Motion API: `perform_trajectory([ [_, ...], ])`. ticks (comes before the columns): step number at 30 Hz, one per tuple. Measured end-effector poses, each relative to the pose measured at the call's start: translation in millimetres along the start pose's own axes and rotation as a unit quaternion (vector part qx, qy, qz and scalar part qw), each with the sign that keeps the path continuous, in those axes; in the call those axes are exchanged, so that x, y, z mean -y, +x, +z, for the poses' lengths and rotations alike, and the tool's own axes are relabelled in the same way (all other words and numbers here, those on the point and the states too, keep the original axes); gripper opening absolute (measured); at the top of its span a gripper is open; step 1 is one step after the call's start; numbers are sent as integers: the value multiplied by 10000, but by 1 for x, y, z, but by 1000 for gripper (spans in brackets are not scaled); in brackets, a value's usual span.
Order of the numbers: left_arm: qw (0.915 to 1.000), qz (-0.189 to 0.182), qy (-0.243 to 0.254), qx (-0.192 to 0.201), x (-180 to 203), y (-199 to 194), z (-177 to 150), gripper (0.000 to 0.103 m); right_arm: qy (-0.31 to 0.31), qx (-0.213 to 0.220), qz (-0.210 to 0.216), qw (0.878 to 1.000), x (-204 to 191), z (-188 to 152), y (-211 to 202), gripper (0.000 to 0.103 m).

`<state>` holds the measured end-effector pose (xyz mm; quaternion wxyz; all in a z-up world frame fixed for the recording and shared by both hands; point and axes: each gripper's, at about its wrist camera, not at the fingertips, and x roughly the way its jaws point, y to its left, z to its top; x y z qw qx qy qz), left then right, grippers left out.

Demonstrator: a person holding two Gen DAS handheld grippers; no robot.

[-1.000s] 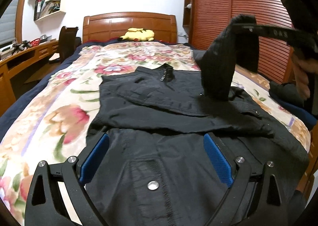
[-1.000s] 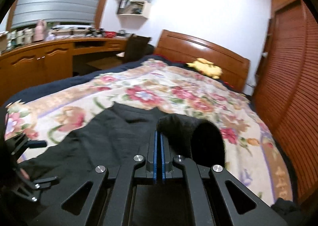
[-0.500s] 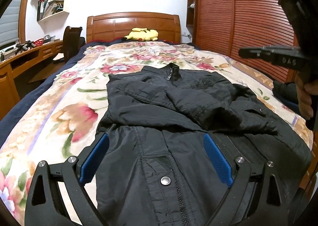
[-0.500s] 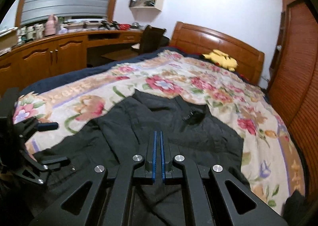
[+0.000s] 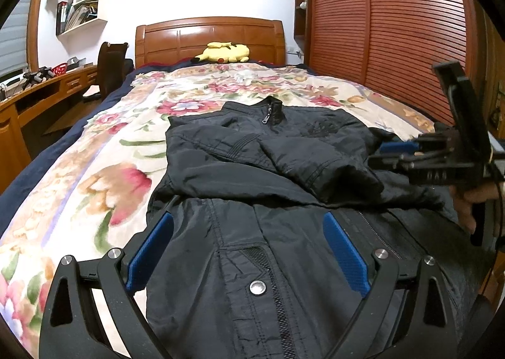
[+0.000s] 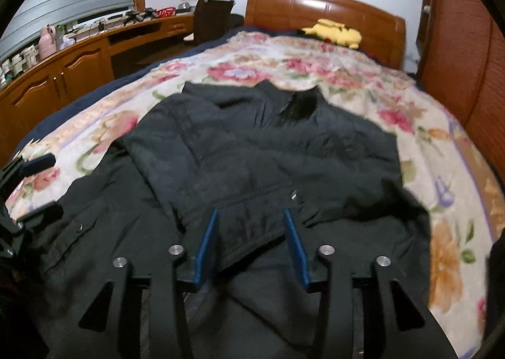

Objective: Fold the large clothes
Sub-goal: 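Lift the sleeve again with the right tool and lay it across the jacket front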

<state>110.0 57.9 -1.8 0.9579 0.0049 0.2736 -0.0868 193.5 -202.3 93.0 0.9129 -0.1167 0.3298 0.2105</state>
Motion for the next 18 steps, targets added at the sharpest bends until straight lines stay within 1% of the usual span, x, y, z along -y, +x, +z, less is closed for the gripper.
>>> perform_trajectory([
  [10, 10000, 2, -23, 13, -4, 0, -1, 96, -206, -172, 320, 9991, -23, 6, 7, 48],
  [12, 10000, -2, -29, 11, -4, 0, -1, 96, -322, -264, 254, 9988, -26, 3, 10, 48],
  [14, 10000, -3, -30, 15, -5, 0, -1, 96, -465, -413, 101, 9980, -31, 3, 17, 48],
  [18, 10000, -2, -29, 15, -5, 0, -1, 96, -549, -453, -136, 9974, -29, 2, 27, 48],
])
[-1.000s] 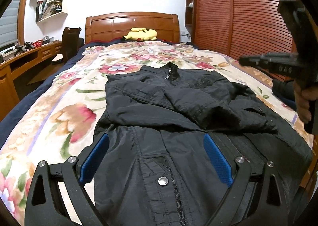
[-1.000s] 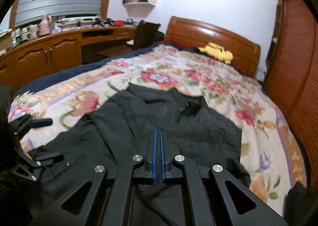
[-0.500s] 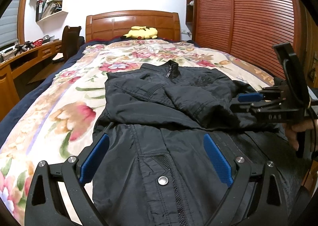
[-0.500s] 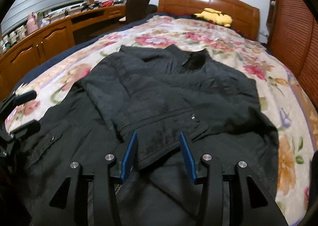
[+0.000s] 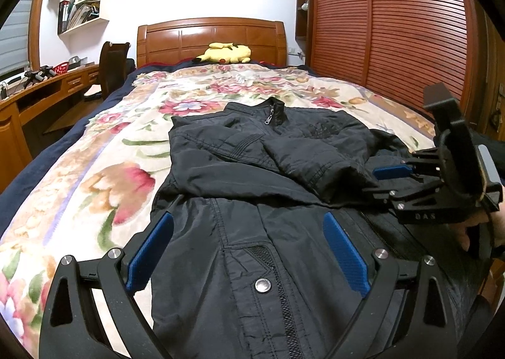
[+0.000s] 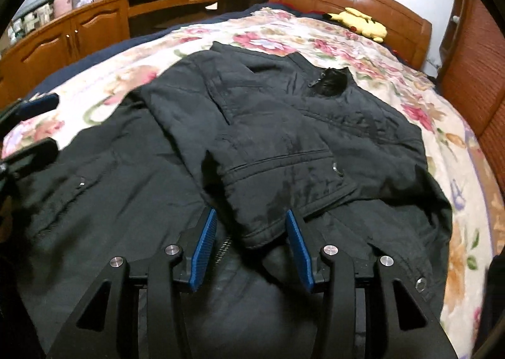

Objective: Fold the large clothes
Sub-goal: 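Lift the sleeve again with the right tool and lay it across the jacket front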

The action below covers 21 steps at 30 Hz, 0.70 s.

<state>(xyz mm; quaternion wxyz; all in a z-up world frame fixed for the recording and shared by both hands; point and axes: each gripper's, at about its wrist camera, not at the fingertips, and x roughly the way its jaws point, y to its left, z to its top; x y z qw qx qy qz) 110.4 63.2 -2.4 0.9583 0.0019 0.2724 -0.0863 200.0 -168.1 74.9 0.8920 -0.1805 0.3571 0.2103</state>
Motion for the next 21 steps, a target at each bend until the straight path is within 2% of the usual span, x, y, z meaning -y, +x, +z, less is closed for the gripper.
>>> perform_trajectory([
  [2, 10000, -1, -12, -1, 0, 0, 0, 96, 13, -8, -36, 10000, 3, 0, 3, 47],
  [3, 10000, 1, -13, 0, 0, 0, 0, 96, -3, 11, -57, 10000, 4, 2, 4, 43],
  [4, 10000, 2, -9, 3, 0, 0, 0, 96, -36, 36, -58, 10000, 3, 3, 6, 27],
  [5, 10000, 3, -12, 9, -1, -1, 0, 96, -85, 45, -107, 9999, 2, 5, 6, 16],
  [7, 10000, 13, -18, 21, -2, -1, 1, 96, -131, 163, -245, 9995, 2, 8, 6, 11],
  [15, 9999, 87, -75, 68, -8, -4, 0, 96, -38, 1284, -377, 9910, -14, 27, -29, 9],
  [19, 9998, 126, -148, 74, -13, -4, 0, 96, -321, 1781, -230, 9832, -42, 28, -49, 9],
  [21, 9997, 144, -185, 75, -16, -3, 1, 96, -558, 1895, -143, 9802, -56, 23, -54, 9],
])
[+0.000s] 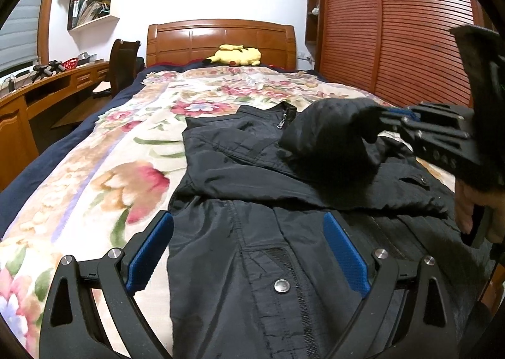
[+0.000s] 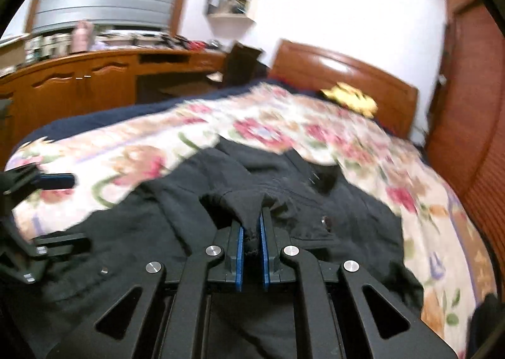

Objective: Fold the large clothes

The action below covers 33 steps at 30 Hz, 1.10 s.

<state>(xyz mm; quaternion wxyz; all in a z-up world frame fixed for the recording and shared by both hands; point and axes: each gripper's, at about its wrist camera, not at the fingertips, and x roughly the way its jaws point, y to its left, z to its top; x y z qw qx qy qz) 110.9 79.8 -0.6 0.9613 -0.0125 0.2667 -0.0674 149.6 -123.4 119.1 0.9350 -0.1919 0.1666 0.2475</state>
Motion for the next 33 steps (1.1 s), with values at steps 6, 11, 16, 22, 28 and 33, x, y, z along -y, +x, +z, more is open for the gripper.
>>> perform_trajectory([
  [6, 10000, 15, -79, -4, -5, 1, 0, 96, 121, -361, 382, 9985, -7, -12, 5, 9],
  [11, 10000, 19, -19, -1, -5, 1, 0, 96, 394, -989, 299, 9939, 1, -26, 11, 17],
  [16, 10000, -60, -2, -18, 2, 5, 0, 96, 680, -1177, 354, 9901, 7, -38, -8, 44],
  [22, 9995, -215, 229, -23, 28, 7, 1, 96, 944, -911, 136, 9913, 25, -52, -47, 44],
  [28, 9986, -416, 325, 69, 50, 4, 6, 96, 1354, -1026, -408, 9846, 46, -74, -53, 44],
  [33, 9971, -593, 484, -9, 74, 12, 9, 96, 1341, -994, -783, 9829, 41, -81, -55, 35],
])
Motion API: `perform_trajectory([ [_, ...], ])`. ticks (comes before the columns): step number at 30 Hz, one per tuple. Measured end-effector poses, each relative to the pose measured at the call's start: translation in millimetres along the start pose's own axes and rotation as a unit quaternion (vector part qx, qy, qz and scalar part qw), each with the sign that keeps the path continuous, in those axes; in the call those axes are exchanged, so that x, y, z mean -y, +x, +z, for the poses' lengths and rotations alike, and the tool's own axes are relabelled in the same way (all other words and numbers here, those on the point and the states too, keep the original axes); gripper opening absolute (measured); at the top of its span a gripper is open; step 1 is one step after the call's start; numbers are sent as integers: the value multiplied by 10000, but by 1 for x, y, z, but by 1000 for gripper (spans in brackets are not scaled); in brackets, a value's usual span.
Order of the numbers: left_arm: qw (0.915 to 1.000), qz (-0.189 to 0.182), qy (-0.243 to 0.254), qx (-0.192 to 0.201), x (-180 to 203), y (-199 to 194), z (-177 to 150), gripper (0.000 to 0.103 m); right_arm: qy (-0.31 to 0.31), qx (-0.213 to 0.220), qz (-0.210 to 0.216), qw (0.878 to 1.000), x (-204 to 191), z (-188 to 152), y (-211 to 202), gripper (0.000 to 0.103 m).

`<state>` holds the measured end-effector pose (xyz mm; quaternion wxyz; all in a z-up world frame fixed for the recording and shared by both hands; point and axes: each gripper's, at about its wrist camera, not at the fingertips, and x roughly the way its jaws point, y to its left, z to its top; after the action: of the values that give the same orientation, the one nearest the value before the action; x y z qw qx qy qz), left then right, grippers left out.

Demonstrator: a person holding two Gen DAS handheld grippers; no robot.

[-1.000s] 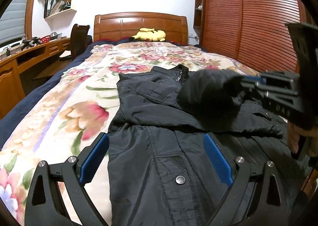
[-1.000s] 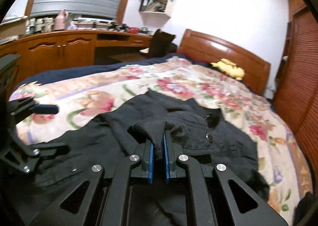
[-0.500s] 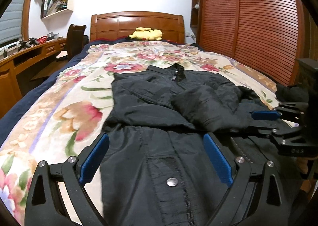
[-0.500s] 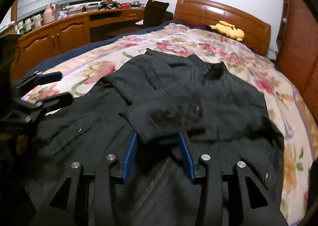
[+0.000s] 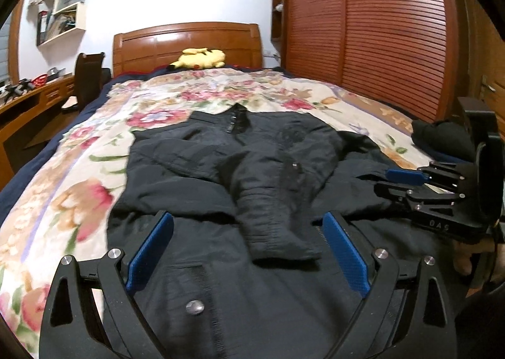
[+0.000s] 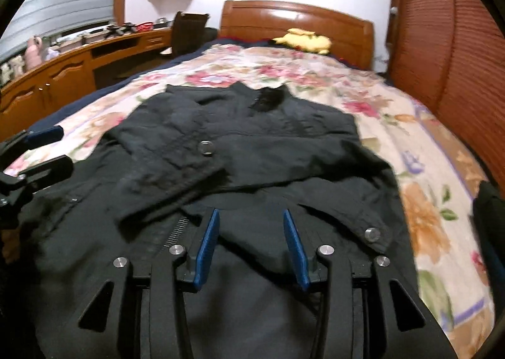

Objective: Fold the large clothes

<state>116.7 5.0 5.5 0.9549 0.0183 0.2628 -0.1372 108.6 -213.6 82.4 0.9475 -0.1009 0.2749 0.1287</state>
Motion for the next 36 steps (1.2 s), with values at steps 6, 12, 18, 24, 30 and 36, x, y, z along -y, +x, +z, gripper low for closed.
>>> perform_trajectory([
  [6, 9989, -352, 100, -275, 21, 22, 2, 82, 234, 86, 109, 9996, 7, -10, 4, 35],
  [12, 9969, -330, 260, -661, 37, 47, -1, 69, 283, -174, 376, 9987, 22, -12, 9, 35],
  [18, 9935, -237, 347, -1060, 42, 66, -9, 69, 307, -231, 459, 9982, 30, -11, 7, 35],
  [24, 9886, -64, 396, -1452, 45, 85, -15, 71, 350, -339, 490, 9976, 29, -14, 6, 42],
  [30, 9879, 49, 418, -1491, 43, 85, -14, 53, 338, -346, 517, 9975, 28, -14, 6, 43],
  [36, 9912, 313, 403, -1221, 30, 69, -4, 17, 292, -280, 537, 9977, 28, -16, 4, 43],
])
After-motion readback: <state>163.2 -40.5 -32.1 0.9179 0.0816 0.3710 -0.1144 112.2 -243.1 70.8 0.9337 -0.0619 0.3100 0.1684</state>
